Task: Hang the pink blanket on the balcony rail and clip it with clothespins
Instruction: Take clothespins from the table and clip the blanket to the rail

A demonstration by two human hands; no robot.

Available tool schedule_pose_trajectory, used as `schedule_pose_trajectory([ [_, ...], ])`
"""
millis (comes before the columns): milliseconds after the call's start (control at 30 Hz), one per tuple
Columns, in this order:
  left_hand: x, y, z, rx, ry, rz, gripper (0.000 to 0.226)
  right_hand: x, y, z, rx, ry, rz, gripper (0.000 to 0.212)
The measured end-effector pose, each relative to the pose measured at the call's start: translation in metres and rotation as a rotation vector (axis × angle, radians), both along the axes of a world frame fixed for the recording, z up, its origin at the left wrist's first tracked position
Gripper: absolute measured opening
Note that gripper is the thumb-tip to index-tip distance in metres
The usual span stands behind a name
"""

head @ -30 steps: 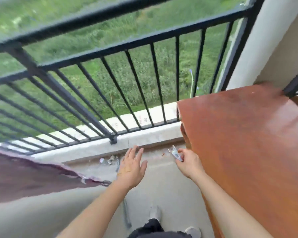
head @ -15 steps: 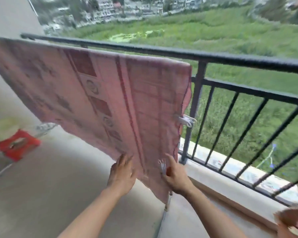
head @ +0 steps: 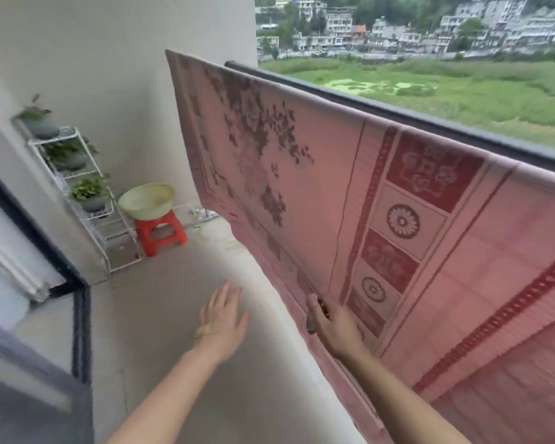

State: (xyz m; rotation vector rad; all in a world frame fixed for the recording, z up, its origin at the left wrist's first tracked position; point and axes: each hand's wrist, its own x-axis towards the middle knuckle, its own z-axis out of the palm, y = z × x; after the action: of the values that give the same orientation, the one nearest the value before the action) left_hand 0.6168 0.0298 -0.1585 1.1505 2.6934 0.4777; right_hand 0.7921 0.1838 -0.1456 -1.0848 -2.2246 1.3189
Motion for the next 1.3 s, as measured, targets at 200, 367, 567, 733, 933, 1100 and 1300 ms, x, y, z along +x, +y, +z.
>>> schedule_pose_trajectory([
  [200,-0.1,0.007,-0.01,0.008,0.012,0.099,0.057,-0.12,0.037,-0.015,0.038,-0.017,0.067,0.04],
  [367,-0.217,0.047,-0.021,-0.043,0.047,0.158,0.059,-0.246,0.091,-0.034,-0.014,0.075,0.126,0.035],
  [567,-0.359,0.099,0.005,-0.067,0.106,0.221,0.059,-0.413,0.159,-0.04,-0.09,0.093,0.16,0.015],
  [733,-0.454,0.109,0.012,-0.048,0.096,0.312,0.058,-0.527,0.178,-0.021,-0.155,0.096,0.251,0.014],
  [933,-0.579,0.115,-0.012,-0.038,0.073,0.383,0.059,-0.665,0.202,-0.028,-0.124,0.064,0.314,0.02],
  [1100,-0.71,0.138,-0.028,0.006,0.037,0.416,0.06,-0.794,0.226,-0.033,-0.081,0.049,0.289,0.018],
  [1300,-0.876,0.185,-0.005,0.049,0.026,0.371,0.06,-0.944,0.267,-0.016,-0.012,0.055,0.223,0.034],
])
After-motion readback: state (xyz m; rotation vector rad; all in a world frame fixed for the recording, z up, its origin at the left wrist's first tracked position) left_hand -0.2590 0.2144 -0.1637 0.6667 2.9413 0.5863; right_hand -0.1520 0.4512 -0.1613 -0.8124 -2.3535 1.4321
